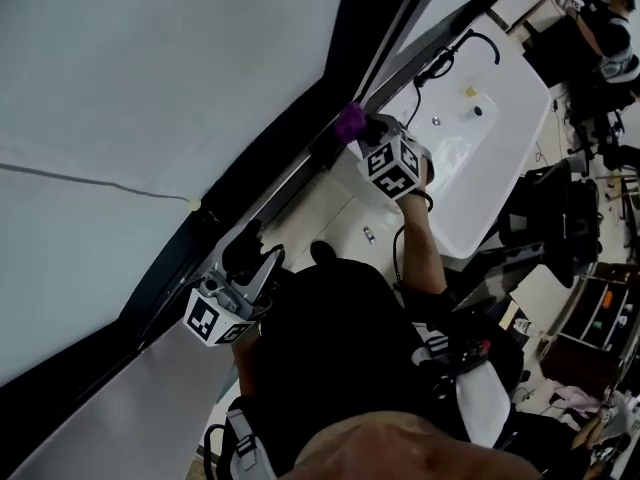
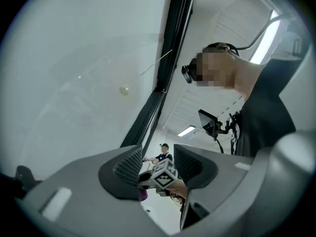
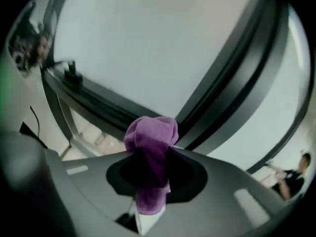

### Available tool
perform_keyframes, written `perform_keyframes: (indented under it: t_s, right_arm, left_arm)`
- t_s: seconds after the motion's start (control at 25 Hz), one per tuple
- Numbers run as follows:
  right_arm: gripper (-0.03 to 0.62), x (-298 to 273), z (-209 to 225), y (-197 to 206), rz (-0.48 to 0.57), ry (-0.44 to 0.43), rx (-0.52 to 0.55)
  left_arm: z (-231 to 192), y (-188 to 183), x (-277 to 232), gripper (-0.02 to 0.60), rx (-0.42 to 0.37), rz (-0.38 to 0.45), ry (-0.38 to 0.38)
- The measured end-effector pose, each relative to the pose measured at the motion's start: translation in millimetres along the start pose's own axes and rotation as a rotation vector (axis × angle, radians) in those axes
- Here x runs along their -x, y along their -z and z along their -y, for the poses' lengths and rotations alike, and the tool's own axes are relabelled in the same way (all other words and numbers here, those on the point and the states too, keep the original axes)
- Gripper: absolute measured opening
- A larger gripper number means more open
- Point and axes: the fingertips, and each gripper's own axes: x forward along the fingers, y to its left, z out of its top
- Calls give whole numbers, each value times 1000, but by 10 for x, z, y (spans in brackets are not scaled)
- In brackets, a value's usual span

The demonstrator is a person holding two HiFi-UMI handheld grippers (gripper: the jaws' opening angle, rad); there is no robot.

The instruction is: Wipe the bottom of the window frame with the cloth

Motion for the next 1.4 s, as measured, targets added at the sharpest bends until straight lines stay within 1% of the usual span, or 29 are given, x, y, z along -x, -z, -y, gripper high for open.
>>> perform_keyframes:
  t_s: [0.04,0.08,0.16,0.2,0.24,0.28,0.32,0.4,0.48,0.6,0.72,0.84,0.92,1.08,1.28,1.4]
  right_arm:
    - [78,183,-33,-138,166,-52,-88]
    - [78,384,-60,-295,351,-124,-188]
    - [78,855,-101,-573,713,-328,-423]
    - [78,1091,-112,-660,859,-436,-540]
    - [78,1292,-124,-701,969,-530,-635]
    - [78,1443,-146,-706,1041,-602,-700]
    - [80,1545,-187,-690,1083,-652,-732]
    - [80,1656,-339,-637,1108,-720,-729]
    - [80,1737,-531,-612,1113,-793,-693]
    - [80,1776,-783,-612,1106,-896,-618]
    - [79,1721,-958,-577,1086,-946,-557]
    - [78,1739,-1073,-626,1099,-971,-548]
    - [78,1796,-1167,-686,1116,-1002,-554]
    - [78,1898,-1443,-763,1110,-1068,-521]
    - [78,2064,-1756,-968,1109,-1128,-426]
    - [78,2235,-2097,-1210,1111,-1144,-359]
  left_arm:
    - [-16,-10,-8,203,-8,1,-14]
    - [-15,-22,-22,204,-19,1,-29]
    - [40,-75,-50,204,-41,13,-58]
    - [85,-115,-62,204,-51,29,-72]
    - [133,-158,-75,204,-61,48,-85]
    - [178,-198,-90,202,-72,66,-95]
    - [219,-230,-104,204,-84,81,-105]
    - [302,-242,-106,203,-111,86,-135]
    - [400,-192,-44,204,-132,73,-182]
    - [528,-100,193,203,-123,78,-271]
    - [595,-98,467,204,-107,92,-373]
    - [647,-130,673,202,-129,80,-452]
    - [670,-153,754,202,-141,75,-478]
    - [708,-163,878,202,-152,80,-492]
    - [757,-264,1185,202,-163,127,-516]
    - [844,-391,1584,202,-177,163,-533]
